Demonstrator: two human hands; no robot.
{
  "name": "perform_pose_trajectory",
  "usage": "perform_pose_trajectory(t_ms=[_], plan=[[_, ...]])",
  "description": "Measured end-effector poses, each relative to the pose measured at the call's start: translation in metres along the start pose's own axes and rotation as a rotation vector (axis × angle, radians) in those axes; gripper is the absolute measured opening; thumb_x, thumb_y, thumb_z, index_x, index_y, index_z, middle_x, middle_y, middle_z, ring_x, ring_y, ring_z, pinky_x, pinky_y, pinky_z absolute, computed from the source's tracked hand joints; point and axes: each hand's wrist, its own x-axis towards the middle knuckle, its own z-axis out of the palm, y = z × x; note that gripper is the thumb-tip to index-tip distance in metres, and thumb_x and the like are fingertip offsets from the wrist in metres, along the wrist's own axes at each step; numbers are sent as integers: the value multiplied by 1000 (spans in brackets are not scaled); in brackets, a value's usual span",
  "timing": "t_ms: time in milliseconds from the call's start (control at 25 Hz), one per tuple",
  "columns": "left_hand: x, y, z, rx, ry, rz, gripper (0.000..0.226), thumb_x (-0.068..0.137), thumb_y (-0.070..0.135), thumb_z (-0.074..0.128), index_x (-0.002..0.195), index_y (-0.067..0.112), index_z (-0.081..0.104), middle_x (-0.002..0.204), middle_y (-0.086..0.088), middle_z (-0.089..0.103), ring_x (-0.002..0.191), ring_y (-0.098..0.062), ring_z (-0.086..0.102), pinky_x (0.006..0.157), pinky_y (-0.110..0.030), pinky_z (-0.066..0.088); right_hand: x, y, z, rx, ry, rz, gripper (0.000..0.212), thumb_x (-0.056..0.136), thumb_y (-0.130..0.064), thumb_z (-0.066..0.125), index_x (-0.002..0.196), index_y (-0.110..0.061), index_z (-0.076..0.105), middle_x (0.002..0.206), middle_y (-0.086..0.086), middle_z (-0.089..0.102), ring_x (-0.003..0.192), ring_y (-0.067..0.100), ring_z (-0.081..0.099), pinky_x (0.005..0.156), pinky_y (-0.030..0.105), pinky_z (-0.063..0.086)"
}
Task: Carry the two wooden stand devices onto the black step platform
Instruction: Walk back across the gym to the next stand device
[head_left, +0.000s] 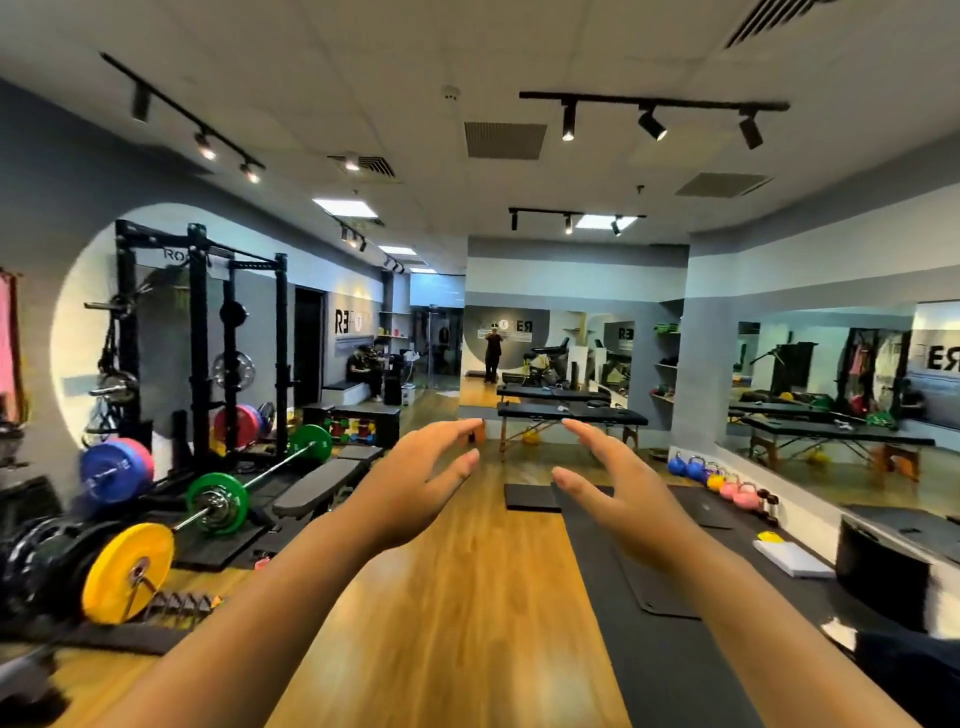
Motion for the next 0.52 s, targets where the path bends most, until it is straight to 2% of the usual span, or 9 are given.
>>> perform_pose_trajectory(t_ms=[280, 400, 520], plan=[[107, -103, 57, -34, 19, -29, 54, 103, 56, 41, 155, 41, 38, 155, 16, 44, 142, -6, 41, 116, -40, 38, 134, 82, 66, 17, -37, -83, 72, 93, -64, 56, 158, -47, 30, 149, -28, 36, 140, -3, 33, 108, 27, 34], [170, -159, 78, -27, 15, -19, 52, 104, 54, 42, 155, 42, 37, 155, 17, 44, 143, -5, 39, 117, -37, 36, 200, 124, 91, 20, -36, -59, 71, 91, -67, 54, 155, -51, 29, 150, -29, 35, 142, -2, 34, 114, 31, 35], [248, -216, 97, 8, 8, 22, 52, 104, 55, 41, 155, 43, 36, 156, 19, 43, 143, -4, 38, 116, -35, 36, 279, 164, 117, 4, 7, -45, 69, 94, -65, 54, 157, -49, 31, 157, -23, 39, 147, 4, 36, 116, 35, 35]])
